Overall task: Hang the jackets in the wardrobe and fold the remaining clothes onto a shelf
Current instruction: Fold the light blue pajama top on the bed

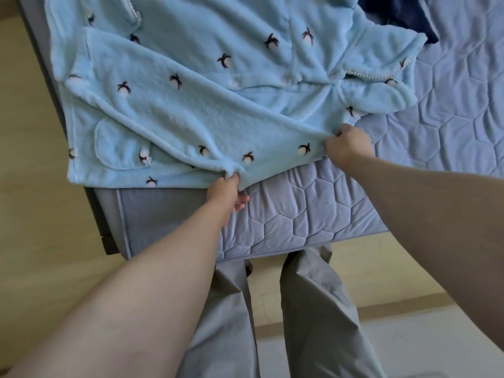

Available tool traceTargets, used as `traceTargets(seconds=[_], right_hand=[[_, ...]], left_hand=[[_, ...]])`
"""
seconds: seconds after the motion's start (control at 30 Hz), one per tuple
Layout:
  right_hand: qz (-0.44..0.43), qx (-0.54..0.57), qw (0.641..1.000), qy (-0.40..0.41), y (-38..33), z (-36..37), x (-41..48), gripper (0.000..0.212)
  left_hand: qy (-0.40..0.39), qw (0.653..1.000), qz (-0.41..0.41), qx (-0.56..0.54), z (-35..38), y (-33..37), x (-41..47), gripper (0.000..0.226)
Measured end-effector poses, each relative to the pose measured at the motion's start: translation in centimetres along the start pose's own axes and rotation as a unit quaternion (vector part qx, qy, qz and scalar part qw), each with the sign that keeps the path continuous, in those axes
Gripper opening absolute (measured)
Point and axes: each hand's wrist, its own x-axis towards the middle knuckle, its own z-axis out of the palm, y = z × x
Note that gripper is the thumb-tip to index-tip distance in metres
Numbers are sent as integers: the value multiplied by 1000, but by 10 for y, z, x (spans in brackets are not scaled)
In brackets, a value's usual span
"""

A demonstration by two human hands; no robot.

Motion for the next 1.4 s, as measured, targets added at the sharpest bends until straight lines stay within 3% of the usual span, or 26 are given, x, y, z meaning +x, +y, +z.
traceTargets(seconds=[0.13, 0.4, 0.6, 0.7, 0.77, 0.83, 0.97, 1.03, 1.1, 1.17, 1.27, 1.4], right_hand=[[56, 27, 998, -10, 4, 6, -3, 12], [90, -27, 995, -19, 10, 10, -12, 11], [82, -86, 990, -73, 10, 14, -19, 12], [58, -147, 983, -92, -3, 0, -14, 15], [39, -158, 985, -63, -13, -16, -9, 12], [32, -131, 991, -8, -27, -36, 2, 16], [-7, 60, 996, 67, -74, -76, 46, 17], [-20, 153, 983, 99, -98, -94, 66, 10], [-33, 225, 968, 104, -119, -109, 84, 22], [-36, 304, 946, 104, -136, -117, 99, 16], [-13, 393, 916, 78, -158, -128, 122, 19], [-2, 414, 910, -2, -179, -144, 149, 47]], left_hand=[[9, 996, -72, -49, -1, 0, 3, 15], [50, 993, -102, -33, -8, -11, -8, 14], [-42, 980, -189, -35, -19, -7, -30, 19], [-64, 978, -194, 37, -29, 21, -39, 25], [-19, 972, -168, 163, -33, 49, -44, 26], [56, 952, -93, 287, -33, 85, -45, 21], [153, 889, 107, 418, -12, 179, -29, 27], [151, 884, 190, 399, 15, 222, -21, 29], [107, 887, 267, 361, 46, 254, -20, 20], [47, 900, 313, 298, 72, 274, -20, 18], [-20, 922, 335, 194, 100, 294, -20, 32], [-44, 939, 314, 136, 115, 308, -18, 36]])
